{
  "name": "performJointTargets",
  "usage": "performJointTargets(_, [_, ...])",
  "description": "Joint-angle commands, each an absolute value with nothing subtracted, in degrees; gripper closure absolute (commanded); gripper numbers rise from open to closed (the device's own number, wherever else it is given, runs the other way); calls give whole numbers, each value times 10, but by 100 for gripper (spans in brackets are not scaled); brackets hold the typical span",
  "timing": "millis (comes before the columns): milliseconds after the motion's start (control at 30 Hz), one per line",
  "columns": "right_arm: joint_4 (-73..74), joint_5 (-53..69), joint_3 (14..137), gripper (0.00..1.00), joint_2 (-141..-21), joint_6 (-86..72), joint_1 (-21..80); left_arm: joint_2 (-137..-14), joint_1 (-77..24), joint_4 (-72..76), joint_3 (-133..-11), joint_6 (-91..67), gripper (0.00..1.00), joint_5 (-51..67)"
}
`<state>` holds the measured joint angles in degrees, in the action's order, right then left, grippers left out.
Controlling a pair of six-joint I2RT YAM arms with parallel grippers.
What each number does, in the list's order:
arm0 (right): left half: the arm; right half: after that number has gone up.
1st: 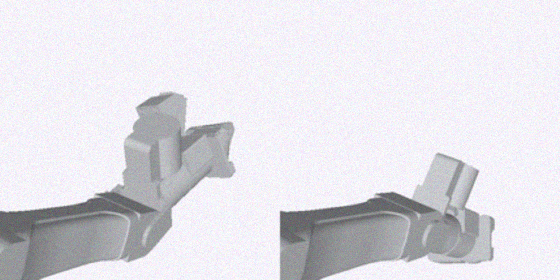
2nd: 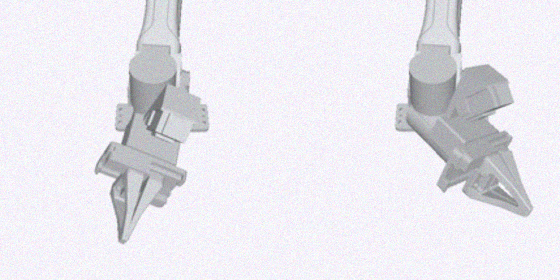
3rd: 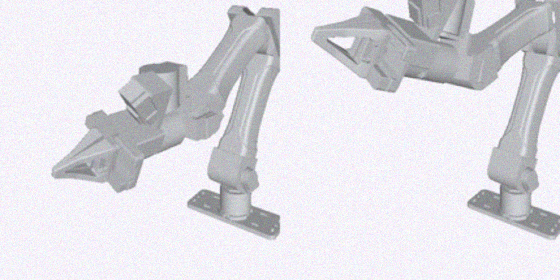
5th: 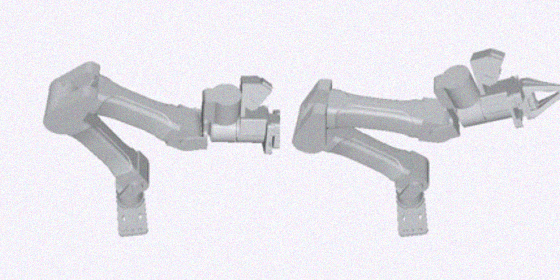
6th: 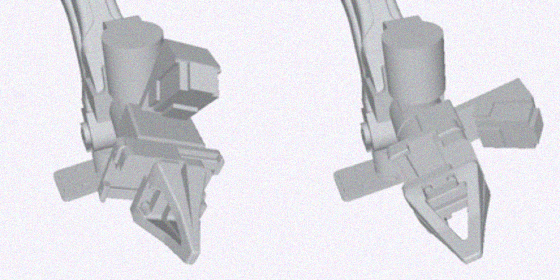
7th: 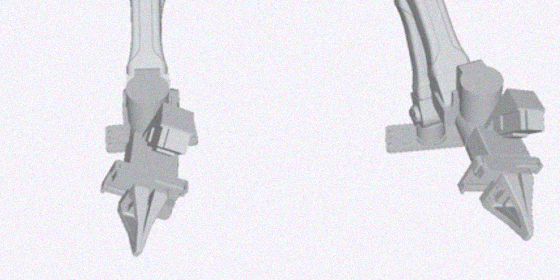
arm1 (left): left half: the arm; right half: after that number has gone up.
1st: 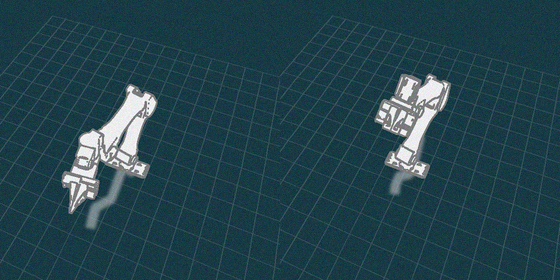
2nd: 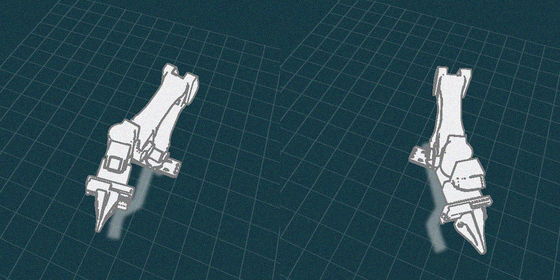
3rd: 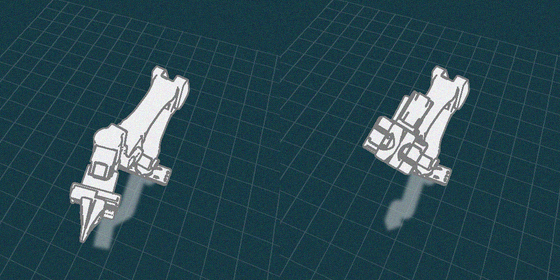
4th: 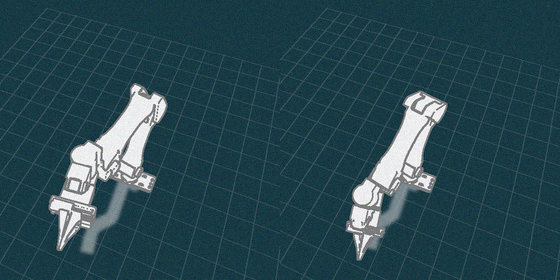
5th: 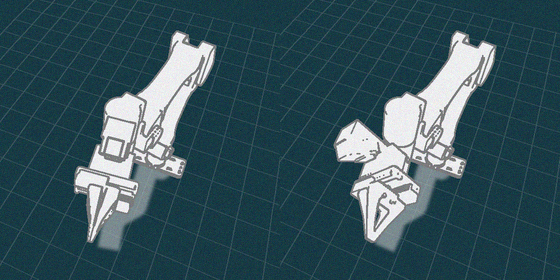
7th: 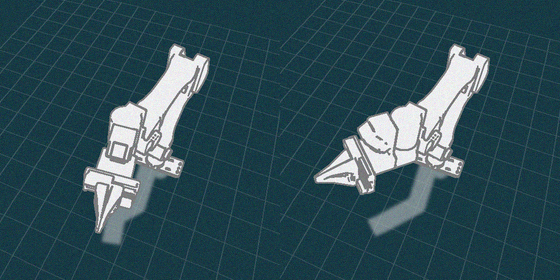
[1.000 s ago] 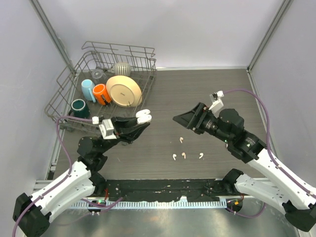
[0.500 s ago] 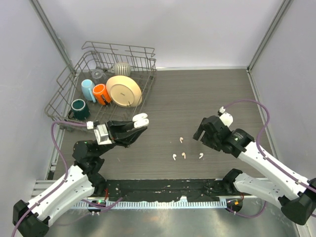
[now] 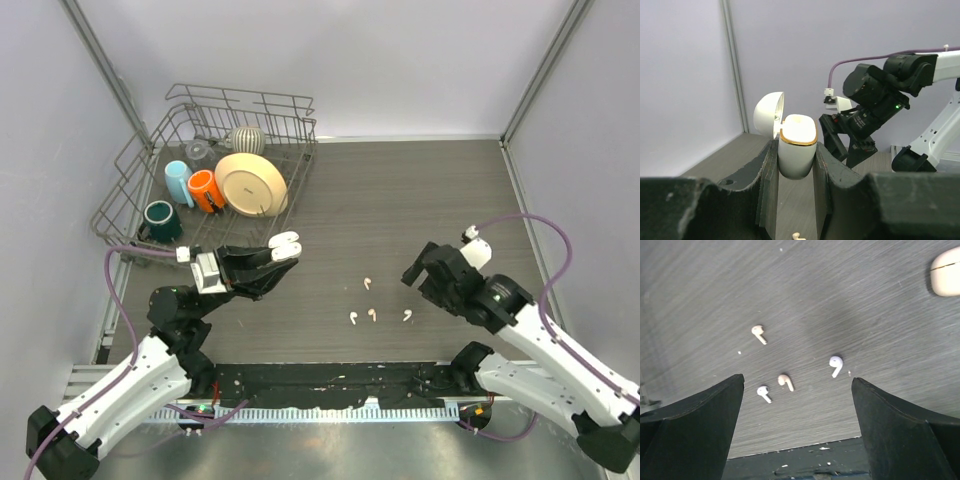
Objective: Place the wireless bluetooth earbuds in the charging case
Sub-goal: Adjust the earbud at the center of the board.
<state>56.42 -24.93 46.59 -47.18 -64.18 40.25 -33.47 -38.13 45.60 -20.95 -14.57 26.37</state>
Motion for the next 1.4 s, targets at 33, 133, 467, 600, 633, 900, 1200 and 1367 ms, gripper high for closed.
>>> performJointTargets(33, [525, -274, 427, 6, -404, -671, 403, -327, -381, 490, -206, -149, 100, 256])
performJointTargets(133, [549, -289, 453, 6, -432, -635, 403, -321, -381, 487, -207, -149, 100, 254])
performJointTargets(467, [664, -338, 603, 6, -655, -629, 403, -334, -381, 493, -211, -147, 100, 254])
performJointTargets(600, [631, -286, 563, 9, -633, -668, 403, -330, -381, 493, -213, -147, 100, 254])
performJointTargets(633, [631, -280, 552, 11, -627, -686, 403, -324, -381, 493, -210, -148, 100, 254])
performJointTargets(900, [612, -230, 469, 20, -593, -779, 403, -321, -381, 486, -202, -144, 100, 243])
performJointTargets(1200, [555, -221, 465, 31, -650, -742, 403, -327, -381, 483, -209, -148, 100, 254])
performJointTargets(1367, [523, -204, 454, 37, -686, -718, 403, -313, -381, 465, -210, -146, 100, 249])
